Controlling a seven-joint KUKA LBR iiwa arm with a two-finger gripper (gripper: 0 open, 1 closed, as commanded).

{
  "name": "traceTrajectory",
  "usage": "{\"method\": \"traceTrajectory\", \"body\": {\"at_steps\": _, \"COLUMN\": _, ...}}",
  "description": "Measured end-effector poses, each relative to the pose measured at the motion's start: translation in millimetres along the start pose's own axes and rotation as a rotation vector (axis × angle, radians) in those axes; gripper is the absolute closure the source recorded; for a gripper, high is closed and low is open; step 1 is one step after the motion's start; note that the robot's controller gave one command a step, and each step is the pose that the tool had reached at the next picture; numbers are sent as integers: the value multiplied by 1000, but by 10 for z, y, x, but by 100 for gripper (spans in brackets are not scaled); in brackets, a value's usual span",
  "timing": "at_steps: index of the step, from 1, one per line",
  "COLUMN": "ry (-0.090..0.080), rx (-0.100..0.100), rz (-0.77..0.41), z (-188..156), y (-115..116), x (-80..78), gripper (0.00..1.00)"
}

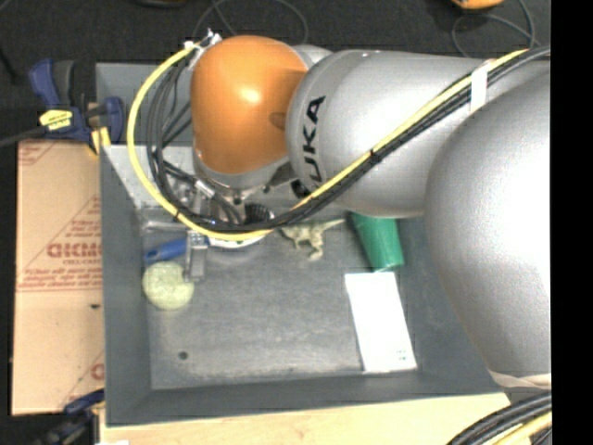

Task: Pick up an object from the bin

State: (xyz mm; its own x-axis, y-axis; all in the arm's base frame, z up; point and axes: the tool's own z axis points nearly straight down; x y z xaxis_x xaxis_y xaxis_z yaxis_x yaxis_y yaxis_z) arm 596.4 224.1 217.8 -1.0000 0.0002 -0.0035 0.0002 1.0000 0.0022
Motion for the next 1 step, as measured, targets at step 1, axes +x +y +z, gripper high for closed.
{"method": "traceTrajectory", "body": {"at_steps": 1, "ry": -1, "rx": 0, "rz": 105, "z": 725, "y": 54, "x": 209, "gripper": 0}}
